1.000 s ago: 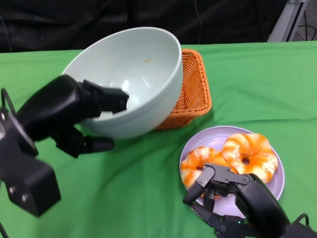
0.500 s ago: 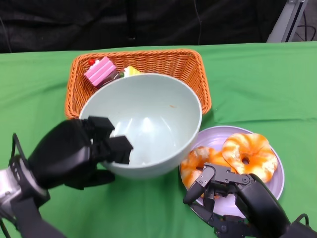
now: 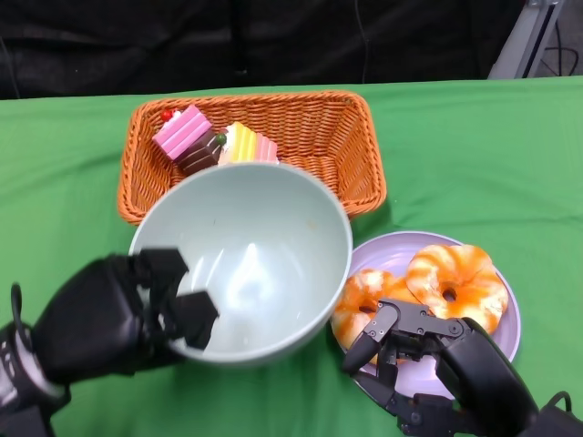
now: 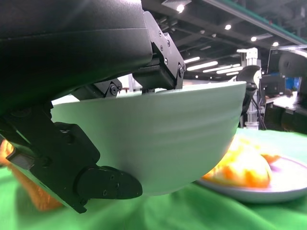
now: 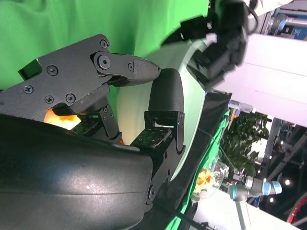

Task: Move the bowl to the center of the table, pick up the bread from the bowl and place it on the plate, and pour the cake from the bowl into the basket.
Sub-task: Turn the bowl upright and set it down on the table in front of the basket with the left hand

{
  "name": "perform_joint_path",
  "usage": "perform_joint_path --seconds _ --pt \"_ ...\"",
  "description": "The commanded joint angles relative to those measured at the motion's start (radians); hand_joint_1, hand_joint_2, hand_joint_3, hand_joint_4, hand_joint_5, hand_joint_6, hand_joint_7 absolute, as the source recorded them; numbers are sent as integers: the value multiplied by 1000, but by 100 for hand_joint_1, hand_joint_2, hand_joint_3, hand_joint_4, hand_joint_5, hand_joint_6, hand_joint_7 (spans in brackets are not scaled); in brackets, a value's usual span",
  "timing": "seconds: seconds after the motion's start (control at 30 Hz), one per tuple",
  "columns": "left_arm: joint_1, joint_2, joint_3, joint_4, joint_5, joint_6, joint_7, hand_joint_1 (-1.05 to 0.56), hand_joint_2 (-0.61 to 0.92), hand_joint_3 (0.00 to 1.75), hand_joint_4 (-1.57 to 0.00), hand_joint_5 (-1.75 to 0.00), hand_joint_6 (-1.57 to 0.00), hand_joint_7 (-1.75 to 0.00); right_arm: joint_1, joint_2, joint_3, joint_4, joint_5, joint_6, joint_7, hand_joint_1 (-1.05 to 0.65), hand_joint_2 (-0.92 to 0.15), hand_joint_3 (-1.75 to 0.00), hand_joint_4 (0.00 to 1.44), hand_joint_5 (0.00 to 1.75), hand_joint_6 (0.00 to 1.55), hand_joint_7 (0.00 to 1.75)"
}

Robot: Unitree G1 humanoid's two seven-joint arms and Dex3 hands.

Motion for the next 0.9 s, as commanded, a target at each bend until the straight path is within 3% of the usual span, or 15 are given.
perform_joint_path --seconds 0.03,0.07,0.17,0.23,0.3,0.4,0.43,0.5,0.53,0.6,0.63,0.7,0.73,0.77,0.9 --pt "-19 13 -66 74 12 44 77 -9 62 29 -85 -175 -65 -175 9 -13 -12 -6 17 -7 6 -28 -74 -58 69 171 69 127" --pt "-26 8 -70 95 -5 53 68 -8 63 26 -85 -175 -65 -175 10 -13 -11 -7 20 -6 8 -28 -75 -57 69 171 69 126" --pt "-39 3 -73 124 -56 63 26 -5 69 18 -81 -175 -75 -149 11 -12 -9 -9 18 -7 8 -29 -75 -57 69 172 69 127" --pt "-43 7 -73 128 -89 62 -9 -12 73 5 -86 -149 -102 -72 10 -10 -8 -11 14 -8 6 -29 -75 -57 69 172 69 128" --pt "-43 11 -79 125 -109 63 -25 -15 75 1 -88 -142 -118 -37 10 -10 -7 -11 14 -8 6 -29 -75 -58 69 172 69 129" --pt "-36 21 -77 116 -151 59 -76 -15 75 0 -88 -141 -123 -27 9 -11 -7 -12 11 -4 6 -29 -75 -58 69 172 69 129" --pt "-30 26 -70 110 -174 53 -111 -22 81 1 -93 -102 -116 -17 8 -11 -7 -13 9 -1 5 -30 -75 -58 70 172 69 129" --pt "-12 39 -52 89 -225 56 -197 -25 85 1 -104 -67 -114 -8 6 -11 -7 -13 8 1 6 -30 -75 -58 70 172 69 128" --pt "-1 46 -42 72 -251 63 -245 -37 86 0 -95 -42 -100 -3 6 -11 -7 -12 9 1 6 -29 -74 -58 69 172 69 128" --pt "22 58 -22 36 -295 77 -329 -45 86 0 -90 -23 -90 -1 5 -11 -8 -11 11 -1 6 -29 -74 -58 69 172 69 128" --pt "31 63 -14 19 -310 83 -360 -57 87 0 -81 -13 -79 0 5 -11 -8 -10 11 -2 6 -29 -74 -57 69 172 69 127" --pt "54 74 6 -19 -346 98 -436 -63 87 0 -76 -8 -73 0 6 -12 -9 -13 14 2 9 -29 -74 -57 69 172 69 127" --pt "69 83 18 -44 -374 105 -493 -82 90 2 -54 -3 -55 0 6 -13 -9 -15 15 3 10 -29 -75 -57 69 172 69 127" --pt "82 89 30 -66 -397 112 -539 -91 91 3 -42 -2 -45 0 6 -13 -8 -17 15 3 11 -29 -75 -57 69 172 69 128" --pt "113 111 73 -127 -492 97 -704 -104 92 7 -17 0 -26 0 8 -15 -10 -24 12 9 11 -28 -74 -58 70 172 69 128"
